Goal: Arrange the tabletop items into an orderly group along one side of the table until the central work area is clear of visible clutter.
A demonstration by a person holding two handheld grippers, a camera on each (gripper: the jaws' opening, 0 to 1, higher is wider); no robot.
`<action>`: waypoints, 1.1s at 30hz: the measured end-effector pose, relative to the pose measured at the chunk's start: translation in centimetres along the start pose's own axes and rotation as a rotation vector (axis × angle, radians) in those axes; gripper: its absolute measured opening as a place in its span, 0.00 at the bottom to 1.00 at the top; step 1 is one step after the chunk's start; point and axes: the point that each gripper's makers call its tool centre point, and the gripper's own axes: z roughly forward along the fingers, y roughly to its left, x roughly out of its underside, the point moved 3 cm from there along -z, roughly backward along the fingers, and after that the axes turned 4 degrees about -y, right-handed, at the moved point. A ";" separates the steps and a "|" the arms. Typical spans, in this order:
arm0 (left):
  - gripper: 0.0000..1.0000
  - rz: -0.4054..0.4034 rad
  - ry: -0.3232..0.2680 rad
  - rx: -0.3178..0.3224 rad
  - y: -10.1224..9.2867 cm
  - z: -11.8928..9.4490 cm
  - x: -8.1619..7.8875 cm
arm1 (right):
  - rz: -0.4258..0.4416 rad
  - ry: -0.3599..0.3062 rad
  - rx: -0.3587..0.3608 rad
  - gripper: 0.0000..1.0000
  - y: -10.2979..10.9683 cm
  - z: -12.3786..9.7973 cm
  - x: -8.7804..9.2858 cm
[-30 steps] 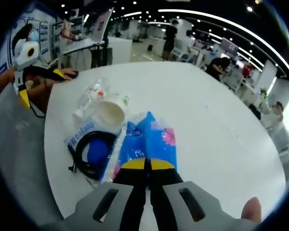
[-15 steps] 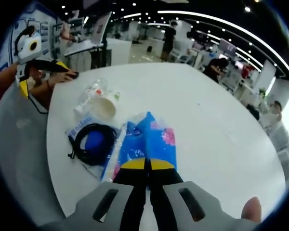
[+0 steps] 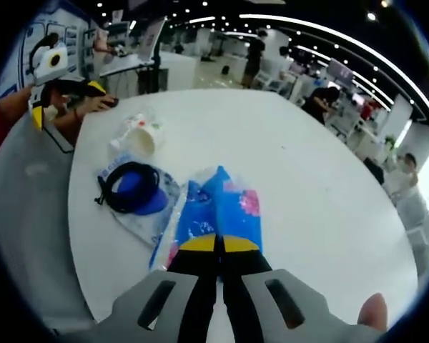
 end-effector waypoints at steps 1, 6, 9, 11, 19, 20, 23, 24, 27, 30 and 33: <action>0.86 -0.001 -0.004 -0.006 0.0 0.0 -0.1 | -0.006 0.002 -0.001 0.01 -0.5 -0.1 0.2; 0.86 -0.005 -0.005 -0.028 -0.2 0.1 -0.1 | -0.043 0.005 -0.019 0.01 -2.2 -0.4 0.6; 0.86 -0.001 -0.003 -0.031 -0.6 0.1 -0.1 | -0.073 -0.009 -0.046 0.01 -3.0 -0.4 0.4; 0.86 0.002 0.000 -0.034 -0.6 0.0 0.0 | -0.100 -0.004 -0.071 0.01 -3.5 -0.2 0.7; 0.85 -0.024 -0.011 -0.068 -0.4 -0.2 -0.3 | -0.148 -0.017 -0.157 0.01 -5.1 -0.2 1.6; 0.85 -0.025 -0.013 -0.073 -0.3 -0.2 -0.2 | -0.156 -0.017 -0.173 0.01 -5.1 -0.2 1.8; 0.85 -0.022 -0.011 -0.083 -0.4 -0.2 -0.2 | -0.195 -0.015 -0.206 0.01 -6.0 -0.1 2.5; 0.85 -0.023 -0.010 -0.087 -0.4 -0.2 -0.1 | -0.203 -0.021 -0.220 0.01 -6.1 -0.1 2.6; 0.85 -0.024 -0.014 -0.095 -0.7 -0.1 0.0 | -0.234 0.010 -0.250 0.01 -6.9 -0.1 3.3; 0.85 -0.028 -0.013 -0.106 -0.9 0.0 0.1 | -0.232 -0.008 -0.276 0.01 -7.8 0.2 3.5; 0.85 -0.034 -0.011 -0.113 -1.1 0.1 0.2 | -0.240 -0.019 -0.305 0.01 -8.0 0.6 3.7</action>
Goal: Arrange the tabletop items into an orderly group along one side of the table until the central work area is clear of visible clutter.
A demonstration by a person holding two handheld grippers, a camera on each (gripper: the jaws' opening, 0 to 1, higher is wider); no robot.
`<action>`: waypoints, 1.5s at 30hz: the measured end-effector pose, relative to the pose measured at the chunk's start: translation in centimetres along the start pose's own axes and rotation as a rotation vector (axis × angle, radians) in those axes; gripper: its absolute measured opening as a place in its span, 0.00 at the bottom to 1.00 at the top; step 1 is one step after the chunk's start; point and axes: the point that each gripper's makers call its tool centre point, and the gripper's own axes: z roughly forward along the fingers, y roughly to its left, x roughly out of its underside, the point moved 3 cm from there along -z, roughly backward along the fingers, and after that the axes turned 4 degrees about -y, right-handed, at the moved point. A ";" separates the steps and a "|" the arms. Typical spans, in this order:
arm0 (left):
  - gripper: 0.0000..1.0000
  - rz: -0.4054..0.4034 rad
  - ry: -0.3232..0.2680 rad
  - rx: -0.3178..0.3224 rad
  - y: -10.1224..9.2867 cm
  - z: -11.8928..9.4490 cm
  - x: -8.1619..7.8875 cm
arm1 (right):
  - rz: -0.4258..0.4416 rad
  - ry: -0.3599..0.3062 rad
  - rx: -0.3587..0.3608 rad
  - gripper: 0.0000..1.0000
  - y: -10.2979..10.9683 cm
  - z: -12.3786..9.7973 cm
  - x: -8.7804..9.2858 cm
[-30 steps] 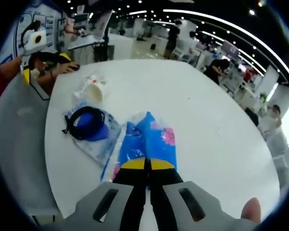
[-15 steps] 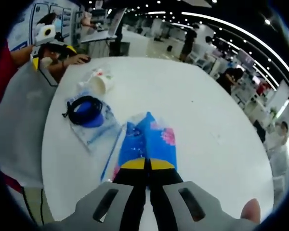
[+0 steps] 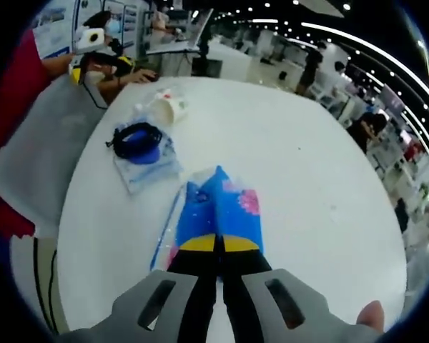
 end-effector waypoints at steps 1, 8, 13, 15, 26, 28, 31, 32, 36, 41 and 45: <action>0.85 0.002 -0.001 -0.003 -0.1 0.0 0.0 | -0.012 -0.003 -0.016 0.01 0.0 0.2 0.1; 0.84 -0.013 -0.015 -0.028 -0.2 0.2 -0.1 | -0.015 -0.014 -0.079 0.01 -0.7 1.0 1.0; 0.84 -0.019 -0.015 -0.050 -0.1 0.4 -0.2 | -0.018 -0.033 -0.114 0.01 -1.4 1.7 1.4; 0.84 -0.020 -0.011 -0.059 -0.1 0.4 -0.3 | -0.018 -0.040 -0.135 0.01 -1.5 2.1 1.5; 0.83 -0.020 0.022 -0.091 0.8 0.2 0.0 | -0.066 0.013 -0.176 0.01 -1.3 3.8 3.0; 0.83 -0.013 0.027 -0.091 0.9 0.3 0.0 | -0.069 0.024 -0.186 0.01 -1.1 3.9 3.2; 0.83 -0.014 0.027 -0.095 1.0 0.2 0.0 | -0.073 0.033 -0.190 0.01 -1.0 3.9 3.2; 0.83 -0.015 0.028 -0.097 1.0 0.2 0.0 | -0.073 0.039 -0.194 0.01 -0.9 4.0 3.2; 0.82 -0.018 0.038 -0.097 0.9 0.2 0.4 | -0.087 0.068 -0.200 0.02 -1.0 4.1 3.8; 0.82 -0.019 0.044 -0.099 0.9 0.2 0.6 | -0.106 0.107 -0.204 0.02 -1.1 4.0 4.7; 0.82 -0.018 0.043 -0.101 0.9 0.2 0.5 | -0.113 0.122 -0.202 0.03 -1.2 4.0 5.2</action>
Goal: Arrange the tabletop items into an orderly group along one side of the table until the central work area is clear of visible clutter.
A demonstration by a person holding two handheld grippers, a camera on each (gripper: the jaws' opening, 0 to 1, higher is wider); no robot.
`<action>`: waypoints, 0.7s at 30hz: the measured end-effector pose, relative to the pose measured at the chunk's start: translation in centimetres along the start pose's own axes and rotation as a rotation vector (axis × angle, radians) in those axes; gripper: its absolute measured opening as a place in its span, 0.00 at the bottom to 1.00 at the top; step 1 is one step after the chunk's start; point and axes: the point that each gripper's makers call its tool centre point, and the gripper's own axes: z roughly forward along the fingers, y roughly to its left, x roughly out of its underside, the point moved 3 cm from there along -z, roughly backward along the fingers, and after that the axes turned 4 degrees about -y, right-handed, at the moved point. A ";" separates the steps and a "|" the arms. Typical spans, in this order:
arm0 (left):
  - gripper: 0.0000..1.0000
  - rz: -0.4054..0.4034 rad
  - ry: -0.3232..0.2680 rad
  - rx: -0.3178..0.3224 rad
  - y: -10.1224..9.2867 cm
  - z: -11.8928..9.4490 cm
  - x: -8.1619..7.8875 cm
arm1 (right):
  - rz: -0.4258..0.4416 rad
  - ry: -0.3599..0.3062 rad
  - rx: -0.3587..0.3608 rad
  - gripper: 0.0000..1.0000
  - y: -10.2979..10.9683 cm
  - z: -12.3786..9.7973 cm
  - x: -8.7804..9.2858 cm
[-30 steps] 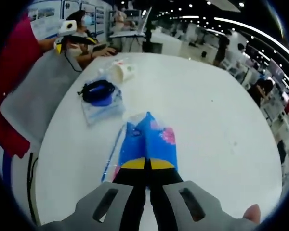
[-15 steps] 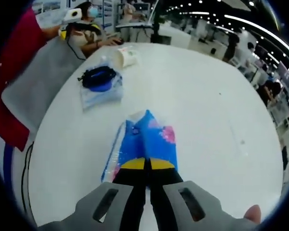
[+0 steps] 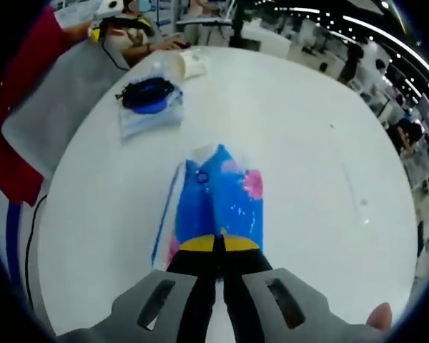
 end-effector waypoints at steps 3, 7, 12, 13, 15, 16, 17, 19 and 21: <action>0.82 0.000 0.000 0.001 0.0 0.1 0.0 | 0.006 0.007 0.004 0.07 -0.1 0.0 0.4; 0.81 -0.003 0.004 0.003 0.0 0.3 0.1 | 0.003 0.038 0.011 0.12 -0.3 -0.1 0.9; 0.81 -0.005 0.004 0.004 -0.2 0.4 0.0 | 0.008 0.039 0.004 0.12 -0.4 -0.2 0.9; 0.81 -0.006 0.003 0.005 -0.2 0.4 0.0 | 0.009 0.041 0.002 0.12 -0.3 -0.2 0.9; 0.81 -0.005 0.004 0.004 -0.2 0.3 0.1 | 0.005 0.047 0.002 0.12 -0.3 -0.3 0.8; 0.81 -0.005 0.004 0.004 -0.2 0.3 0.1 | 0.005 0.047 0.006 0.12 -0.3 -0.4 0.7; 0.81 -0.006 0.004 0.004 -0.1 0.2 0.1 | 0.009 0.045 0.008 0.12 -0.3 -0.4 0.7; 0.81 -0.004 0.004 0.005 -0.1 0.1 0.1 | 0.015 0.045 0.013 0.12 -0.3 -0.5 0.7; 0.81 -0.003 0.001 0.006 -0.2 0.1 0.0 | 0.019 0.046 0.015 0.13 -0.2 -0.7 0.7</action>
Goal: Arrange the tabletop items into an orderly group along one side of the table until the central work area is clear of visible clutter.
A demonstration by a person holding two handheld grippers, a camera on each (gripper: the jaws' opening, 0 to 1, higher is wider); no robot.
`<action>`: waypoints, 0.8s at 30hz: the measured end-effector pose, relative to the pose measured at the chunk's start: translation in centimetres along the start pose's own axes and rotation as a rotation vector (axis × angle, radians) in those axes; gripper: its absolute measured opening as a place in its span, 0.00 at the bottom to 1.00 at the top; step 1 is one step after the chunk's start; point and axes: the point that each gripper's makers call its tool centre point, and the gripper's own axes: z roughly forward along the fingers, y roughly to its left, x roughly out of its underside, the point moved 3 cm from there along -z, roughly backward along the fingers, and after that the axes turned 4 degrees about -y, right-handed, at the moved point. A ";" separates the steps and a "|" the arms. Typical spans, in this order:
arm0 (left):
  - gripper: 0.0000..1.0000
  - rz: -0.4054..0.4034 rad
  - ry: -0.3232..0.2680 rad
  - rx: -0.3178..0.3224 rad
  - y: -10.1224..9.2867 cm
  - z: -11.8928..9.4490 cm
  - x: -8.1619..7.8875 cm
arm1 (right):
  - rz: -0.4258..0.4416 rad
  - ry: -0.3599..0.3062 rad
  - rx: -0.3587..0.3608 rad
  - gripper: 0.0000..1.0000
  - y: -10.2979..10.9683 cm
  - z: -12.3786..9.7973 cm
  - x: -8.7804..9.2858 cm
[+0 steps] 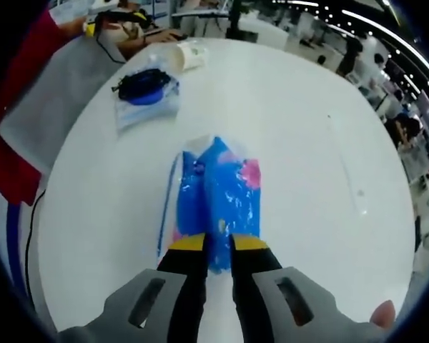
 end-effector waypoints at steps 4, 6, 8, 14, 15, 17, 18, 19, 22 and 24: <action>0.81 0.001 -0.003 0.003 0.0 -0.1 0.0 | 0.008 -0.002 0.009 0.14 0.2 -0.4 -0.1; 0.81 0.000 -0.004 0.007 -0.1 -0.1 0.0 | 0.017 -0.002 0.019 0.14 0.2 -0.7 0.0; 0.81 0.001 -0.003 0.012 -0.2 -0.1 0.1 | 0.024 -0.005 0.029 0.15 0.2 -0.8 0.1; 0.81 -0.001 -0.002 0.020 -0.4 -0.1 0.3 | 0.037 -0.009 0.043 0.16 0.5 -1.0 0.1; 0.81 -0.001 -0.002 0.021 -0.4 -0.1 0.3 | 0.042 -0.011 0.044 0.16 0.5 -1.0 0.1; 0.81 0.000 -0.003 0.021 -0.4 -0.2 0.3 | 0.048 -0.013 0.047 0.17 0.6 -1.1 0.0; 0.81 0.000 -0.004 0.021 -0.5 -0.2 0.3 | 0.050 -0.012 0.048 0.17 0.6 -1.1 0.1; 0.81 -0.001 -0.005 0.022 -0.5 -0.2 0.2 | 0.054 -0.013 0.051 0.17 0.6 -1.2 0.0; 0.81 -0.001 -0.007 0.021 -0.5 -0.4 0.2 | 0.061 -0.023 0.061 0.17 0.8 -1.6 -0.2; 0.81 -0.002 -0.008 0.023 -0.5 -0.4 0.3 | 0.072 -0.043 0.073 0.18 0.8 -1.8 -0.5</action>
